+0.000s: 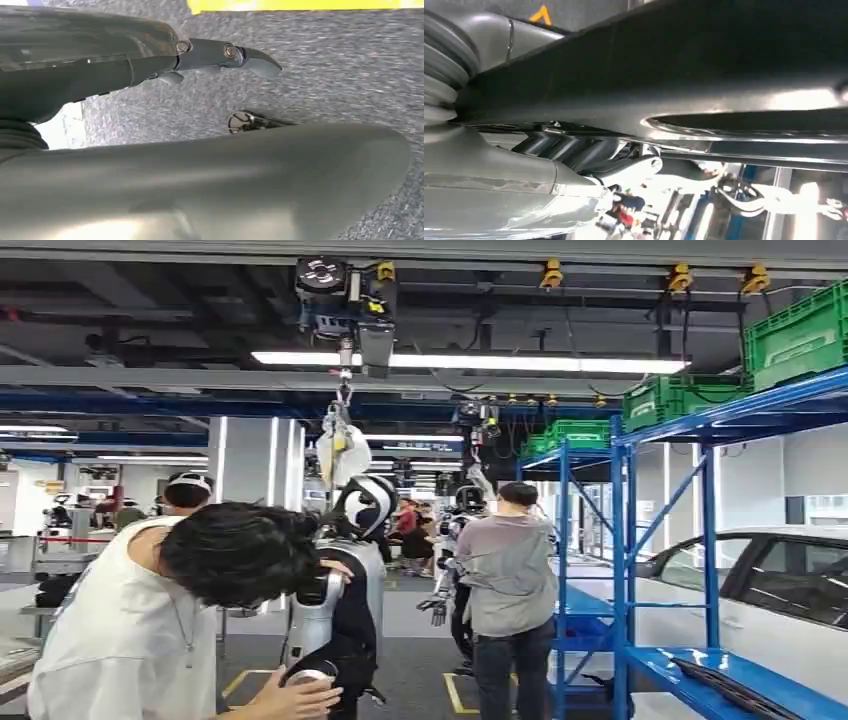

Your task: Take the parts from the cabinet and place them on the table.

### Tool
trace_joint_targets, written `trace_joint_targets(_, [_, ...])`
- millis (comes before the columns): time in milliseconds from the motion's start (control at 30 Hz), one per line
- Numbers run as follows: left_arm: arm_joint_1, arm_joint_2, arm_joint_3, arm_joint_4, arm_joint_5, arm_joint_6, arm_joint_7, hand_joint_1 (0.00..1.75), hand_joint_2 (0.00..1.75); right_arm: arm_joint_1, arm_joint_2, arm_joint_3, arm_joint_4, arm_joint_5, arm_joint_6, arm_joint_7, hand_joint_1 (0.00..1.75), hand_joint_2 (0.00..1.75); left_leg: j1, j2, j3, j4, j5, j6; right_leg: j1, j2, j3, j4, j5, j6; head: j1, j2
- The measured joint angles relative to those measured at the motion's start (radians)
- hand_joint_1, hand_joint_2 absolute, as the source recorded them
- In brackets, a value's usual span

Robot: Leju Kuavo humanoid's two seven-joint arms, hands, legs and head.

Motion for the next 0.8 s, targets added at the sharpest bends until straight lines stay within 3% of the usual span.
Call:
trace_joint_targets(33, [0.001, -0.002, 0.0, 0.0, -0.001, 0.0, 0.003, 0.0, 0.0, 0.003, 0.0, 0.0, -0.005, 0.003, 0.003, 0.0, 1.75, 1.75, -0.001, -0.015, 0.003, 0.0, 0.0, 0.0, 0.003, 0.007, 0.032, -0.081, 0.052, -0.006, 0.0, 0.0])
trace_joint_targets(67, [0.002, -0.005, 0.0, 0.0, -0.001, 0.0, 0.003, 0.0, 0.0, 0.002, 0.0, 0.0, -0.01, 0.007, 0.006, 0.0, 1.75, 1.75, -0.001, -0.029, 0.004, 0.001, 0.0, 0.0, 0.004, 0.029, 0.067, -0.168, 0.102, -0.012, 0.0, 0.0])
trace_joint_targets(100, [0.001, -0.009, 0.0, 0.0, -0.001, 0.0, 0.004, 0.0, 0.0, 0.001, 0.0, 0.0, -0.014, 0.014, 0.009, 0.003, 1.75, 1.75, 0.0, -0.04, 0.001, 0.002, 0.0, 0.0, 0.004, 0.083, 0.086, -0.231, 0.126, -0.019, 0.0, 0.0])
trace_joint_targets(133, [-0.003, -0.011, 0.0, 0.0, 0.0, 0.0, 0.005, 0.0, 0.0, 0.001, 0.0, 0.002, -0.016, 0.021, 0.009, 0.011, 1.75, 1.75, -0.005, -0.053, -0.005, 0.008, 0.0, -0.003, -0.001, 0.104, 0.092, -0.247, 0.124, -0.02, 0.0, 0.0])
trace_joint_targets(167, [-0.002, -0.011, 0.0, 0.0, 0.0, 0.0, 0.005, 0.0, 0.0, -0.001, 0.0, 0.002, -0.019, 0.029, 0.009, 0.02, 1.75, 1.75, 0.0, -0.063, -0.011, 0.006, 0.004, -0.009, 0.003, 0.091, 0.094, -0.248, 0.121, -0.018, 0.001, 0.0])
trace_joint_targets(233, [0.006, -0.011, 0.003, 0.001, 0.002, -0.002, 0.007, 0.0, 0.0, -0.009, 0.001, 0.013, -0.024, 0.04, 0.01, 0.031, 1.75, 1.75, 0.006, -0.088, -0.015, 0.001, 0.01, -0.021, 0.008, 0.073, 0.095, -0.249, 0.122, -0.024, 0.001, 0.0])
trace_joint_targets(267, [0.009, -0.01, 0.007, 0.0, 0.002, -0.003, 0.008, 0.0, 0.0, -0.014, 0.003, 0.019, -0.027, 0.045, 0.01, 0.036, 1.75, 1.75, 0.003, -0.097, -0.015, 0.003, 0.008, -0.025, -0.002, 0.057, 0.099, -0.262, 0.127, -0.031, 0.001, 0.0])
trace_joint_targets(300, [0.011, -0.011, 0.008, 0.001, 0.002, -0.004, 0.01, 0.0, 0.0, -0.018, 0.004, 0.026, -0.031, 0.048, 0.009, 0.042, 1.75, 1.75, -0.003, -0.047, -0.021, 0.019, -0.01, -0.028, -0.002, 0.041, 0.105, -0.268, 0.13, -0.036, 0.001, 0.0])
trace_joint_targets(333, [0.011, -0.011, 0.008, 0.001, 0.002, -0.004, 0.011, 0.0, 0.0, -0.015, 0.005, 0.034, -0.038, 0.049, 0.007, 0.046, 1.75, 1.75, -0.001, -0.003, -0.045, 0.07, -0.045, -0.033, -0.001, 0.027, 0.107, -0.27, 0.13, -0.039, 0.001, 0.0])
trace_joint_targets(367, [0.007, -0.011, 0.009, 0.001, 0.002, -0.004, 0.011, 0.0, 0.0, -0.012, 0.005, 0.039, -0.044, 0.052, 0.003, 0.053, 1.75, 1.75, 0.003, 0.023, -0.083, 0.147, -0.085, -0.04, 0.0, 0.01, 0.107, -0.27, 0.129, -0.04, 0.001, 0.0])
trace_joint_targets(433, [0.006, -0.011, 0.01, 0.001, 0.0, -0.004, 0.013, 0.0, 0.0, -0.007, 0.003, 0.048, -0.047, 0.053, -0.008, 0.063, 1.75, 1.75, 0.009, 0.04, -0.151, 0.287, -0.137, -0.049, 0.001, -0.025, 0.107, -0.27, 0.126, -0.04, 0.001, 0.0])
trace_joint_targets(467, [0.009, -0.011, 0.01, 0.001, -0.002, -0.005, 0.014, 0.0, 0.0, -0.004, 0.003, 0.053, -0.047, 0.053, -0.012, 0.064, 1.75, 1.75, 0.014, 0.044, -0.158, 0.305, -0.132, -0.053, 0.0, -0.039, 0.108, -0.27, 0.125, -0.038, 0.001, 0.0])
trace_joint_targets(500, [0.012, -0.011, 0.011, 0.001, -0.006, -0.006, 0.015, 0.0, 0.0, -0.001, 0.002, 0.057, -0.05, 0.053, -0.014, 0.065, 1.75, 1.75, 0.019, 0.048, -0.14, 0.272, -0.106, -0.056, 0.0, -0.053, 0.109, -0.269, 0.123, -0.037, 0.001, 0.0])
trace_joint_targets(567, [0.013, -0.01, 0.011, 0.001, -0.008, -0.006, 0.015, 0.0, 0.0, 0.003, 0.001, 0.06, -0.055, 0.053, -0.019, 0.066, 1.75, 1.75, 0.024, 0.07, -0.053, 0.109, -0.024, -0.059, -0.001, -0.077, 0.117, -0.269, 0.117, -0.029, 0.001, 0.0])
trace_joint_targets(600, [0.012, -0.01, 0.011, 0.001, -0.008, -0.006, 0.014, 0.0, 0.0, 0.002, 0.001, 0.061, -0.058, 0.052, -0.02, 0.066, 1.75, 1.75, 0.024, 0.11, -0.01, 0.031, 0.004, -0.059, 0.0, -0.086, 0.122, -0.268, 0.112, -0.022, 0.001, 0.0])
trace_joint_targets(633, [0.008, -0.01, 0.011, 0.001, -0.008, -0.007, 0.014, 0.0, 0.0, 0.003, 0.0, 0.061, -0.061, 0.052, -0.021, 0.065, 1.75, 1.75, 0.008, 0.144, 0.0, 0.007, -0.01, -0.055, 0.008, -0.095, 0.123, -0.266, 0.108, -0.015, 0.001, 0.0])
trace_joint_targets(667, [0.007, -0.01, 0.011, 0.001, -0.008, -0.007, 0.012, 0.0, 0.0, 0.001, -0.001, 0.061, -0.063, 0.051, -0.021, 0.066, 1.75, 1.75, 0.01, 0.131, -0.003, 0.006, -0.007, -0.042, 0.008, -0.102, 0.125, -0.266, 0.106, -0.011, 0.001, 0.0])
trace_joint_targets(767, [0.011, -0.005, 0.018, 0.001, -0.001, -0.007, 0.005, 0.0, 0.0, -0.002, 0.001, 0.078, -0.063, 0.047, -0.021, 0.065, 1.75, 1.75, 0.005, 0.099, -0.004, 0.003, -0.007, -0.02, 0.002, -0.132, 0.137, -0.27, 0.1, 0.008, 0.001, 0.0])
trace_joint_targets(800, [0.012, -0.003, 0.022, 0.001, 0.0, -0.006, 0.005, 0.0, 0.0, -0.003, 0.002, 0.081, -0.063, 0.046, -0.021, 0.066, 1.75, 1.75, 0.011, 0.089, 0.001, 0.0, -0.004, -0.013, -0.004, -0.111, 0.139, -0.265, 0.087, 0.014, 0.001, 0.0])
